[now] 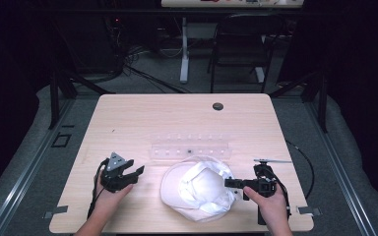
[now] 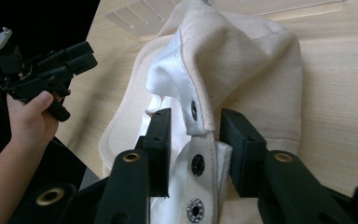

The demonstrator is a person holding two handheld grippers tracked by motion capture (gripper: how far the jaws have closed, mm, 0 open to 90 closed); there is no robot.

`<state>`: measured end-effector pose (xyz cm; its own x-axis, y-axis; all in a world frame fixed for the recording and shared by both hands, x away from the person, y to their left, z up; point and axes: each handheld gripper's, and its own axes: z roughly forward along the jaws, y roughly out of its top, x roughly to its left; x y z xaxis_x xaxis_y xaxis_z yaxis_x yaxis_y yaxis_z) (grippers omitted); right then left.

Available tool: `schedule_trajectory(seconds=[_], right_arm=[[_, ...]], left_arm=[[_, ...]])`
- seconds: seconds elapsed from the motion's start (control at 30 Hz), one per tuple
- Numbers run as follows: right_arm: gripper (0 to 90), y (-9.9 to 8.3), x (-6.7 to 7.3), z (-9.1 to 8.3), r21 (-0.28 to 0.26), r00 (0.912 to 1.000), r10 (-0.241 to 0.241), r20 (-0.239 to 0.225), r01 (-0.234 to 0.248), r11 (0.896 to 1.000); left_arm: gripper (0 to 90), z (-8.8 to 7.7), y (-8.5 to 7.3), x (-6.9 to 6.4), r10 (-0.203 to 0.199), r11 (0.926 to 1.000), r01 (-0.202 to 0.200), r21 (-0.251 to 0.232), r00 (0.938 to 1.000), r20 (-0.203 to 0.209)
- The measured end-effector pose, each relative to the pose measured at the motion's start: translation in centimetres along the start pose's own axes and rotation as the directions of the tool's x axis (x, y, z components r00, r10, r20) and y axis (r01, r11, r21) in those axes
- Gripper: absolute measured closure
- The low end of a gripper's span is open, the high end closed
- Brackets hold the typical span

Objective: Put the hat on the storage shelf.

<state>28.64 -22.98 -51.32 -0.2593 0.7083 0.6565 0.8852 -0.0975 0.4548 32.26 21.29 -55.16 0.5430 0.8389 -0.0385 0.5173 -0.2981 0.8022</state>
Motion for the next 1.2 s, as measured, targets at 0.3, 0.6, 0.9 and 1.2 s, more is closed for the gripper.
schedule_trajectory(seconds=[0.3,0.6,0.9,1.2], right_arm=[[80.6,0.1,0.0,0.2,0.007,1.0000,0.005,-0.005,-0.005,1.000],[82.2,0.3,0.5,0.0,-0.008,0.9998,-0.010,-0.019,0.010,1.000],[82.4,1.0,1.8,-0.6,-0.044,0.9983,-0.036,-0.046,0.034,0.998],[82.4,2.4,3.5,-1.7,-0.093,0.9939,-0.054,-0.096,0.045,0.995]], left_arm=[[49.5,0.0,0.0,0.0,0.000,1.0000,0.000,0.001,1.0000,0.000],[49.5,0.0,0.0,-0.1,-0.002,1.0000,0.002,-0.004,1.0000,-0.001],[49.6,-0.1,0.0,-0.1,0.002,1.0000,-0.002,-0.003,1.0000,-0.003],[49.6,-0.1,0.0,-0.1,0.002,1.0000,-0.002,-0.003,1.0000,-0.003]])
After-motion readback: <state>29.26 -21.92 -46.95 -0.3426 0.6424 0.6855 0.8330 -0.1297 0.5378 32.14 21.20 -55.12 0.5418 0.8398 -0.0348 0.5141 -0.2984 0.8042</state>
